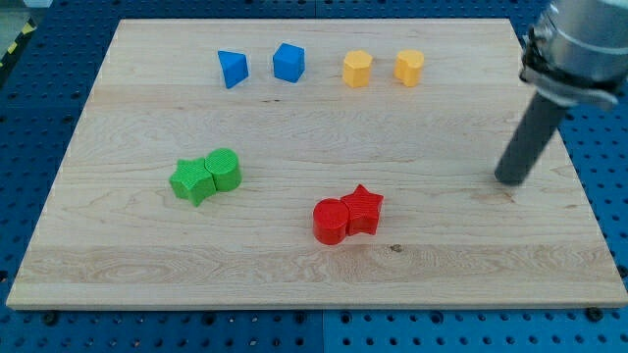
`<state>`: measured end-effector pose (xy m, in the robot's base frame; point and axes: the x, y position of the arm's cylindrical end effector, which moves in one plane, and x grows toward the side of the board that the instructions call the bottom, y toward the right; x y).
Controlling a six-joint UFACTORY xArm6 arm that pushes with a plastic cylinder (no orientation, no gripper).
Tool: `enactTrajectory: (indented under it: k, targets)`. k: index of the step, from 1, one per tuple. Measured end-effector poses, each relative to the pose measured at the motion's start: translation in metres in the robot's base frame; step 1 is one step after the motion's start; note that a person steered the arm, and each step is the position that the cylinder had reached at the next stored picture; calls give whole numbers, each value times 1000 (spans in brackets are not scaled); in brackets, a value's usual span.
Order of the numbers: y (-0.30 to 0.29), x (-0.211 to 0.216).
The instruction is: Point your arm below red circle
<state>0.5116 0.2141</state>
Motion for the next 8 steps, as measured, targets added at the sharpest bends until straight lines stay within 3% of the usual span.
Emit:
enactTrajectory:
  k: [1,2,3,4,8]
  targets:
    - [-22,66]
    - [-74,104]
    - [-136,106]
    - [-159,94]
    - [-183,61]
